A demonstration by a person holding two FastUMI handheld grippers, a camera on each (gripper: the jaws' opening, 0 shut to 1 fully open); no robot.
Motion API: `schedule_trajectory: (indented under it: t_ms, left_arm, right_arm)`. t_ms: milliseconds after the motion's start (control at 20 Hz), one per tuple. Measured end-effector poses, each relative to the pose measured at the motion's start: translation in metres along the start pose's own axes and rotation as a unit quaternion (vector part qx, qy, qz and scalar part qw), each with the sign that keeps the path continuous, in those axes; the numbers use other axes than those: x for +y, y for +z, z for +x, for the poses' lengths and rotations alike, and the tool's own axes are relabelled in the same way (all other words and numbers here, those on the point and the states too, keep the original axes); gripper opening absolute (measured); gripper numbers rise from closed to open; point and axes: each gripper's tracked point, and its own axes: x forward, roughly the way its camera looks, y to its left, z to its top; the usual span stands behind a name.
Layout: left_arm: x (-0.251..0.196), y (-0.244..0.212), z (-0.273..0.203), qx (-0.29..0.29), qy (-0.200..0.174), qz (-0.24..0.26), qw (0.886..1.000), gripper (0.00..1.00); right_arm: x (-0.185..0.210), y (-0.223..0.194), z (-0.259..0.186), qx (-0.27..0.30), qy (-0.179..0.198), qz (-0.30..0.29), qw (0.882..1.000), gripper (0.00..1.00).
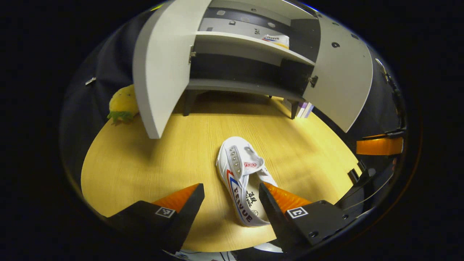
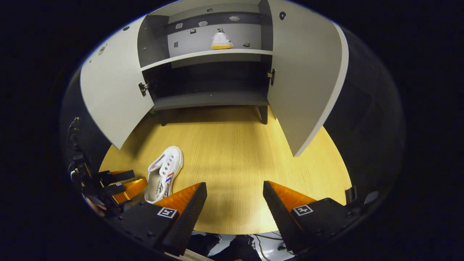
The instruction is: Grab one shoe with the right hand and put it into the shoe cabinet, grab the other shoe with the left hand and put it into the shoe cabinet; then close the right door with the right hand and the left door with the left hand.
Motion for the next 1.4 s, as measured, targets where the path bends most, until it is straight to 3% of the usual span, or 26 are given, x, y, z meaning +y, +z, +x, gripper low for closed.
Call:
schedule_trajectory:
  t_ms: [350, 450, 600, 800, 950, 1100, 1400]
  left_arm:
    - [0.018, -0.006, 0.06, 0.013, 0.058, 0.009, 0.998, 0.93]
    - [0.014, -0.001, 0.069, 0.008, 0.053, 0.005, 0.999, 0.85]
    - [0.005, 0.002, 0.081, 0.012, 0.038, 0.017, 0.999, 0.6]
    - [0.01, 0.005, 0.083, 0.022, 0.049, 0.014, 0.998, 0.46]
    - [0.02, 0.011, 0.088, 0.027, 0.073, 0.021, 0.997, 0.35]
    - [0.029, 0.014, 0.088, 0.036, 0.109, 0.024, 0.993, 0.07]
    - [0.011, 0.05, 0.055, 0.008, 0.12, -0.02, 0.992, 0.06]
  right_arm:
    - [-0.007, -0.025, -0.025, 0.003, -0.031, 0.043, 0.999, 0.99]
    - [-0.014, -0.023, -0.034, -0.008, -0.041, 0.048, 0.998, 0.99]
    - [-0.022, -0.007, -0.051, -0.051, -0.051, 0.061, 0.996, 0.99]
    - [-0.031, 0.001, -0.058, -0.073, -0.057, 0.059, 0.994, 0.99]
    - [-0.038, 0.003, -0.058, -0.075, -0.056, 0.054, 0.994, 0.99]
    - [-0.046, 0.012, -0.064, -0.09, -0.054, 0.052, 0.993, 0.99]
    - [-0.062, 0.028, -0.066, -0.117, -0.029, 0.01, 0.993, 0.99]
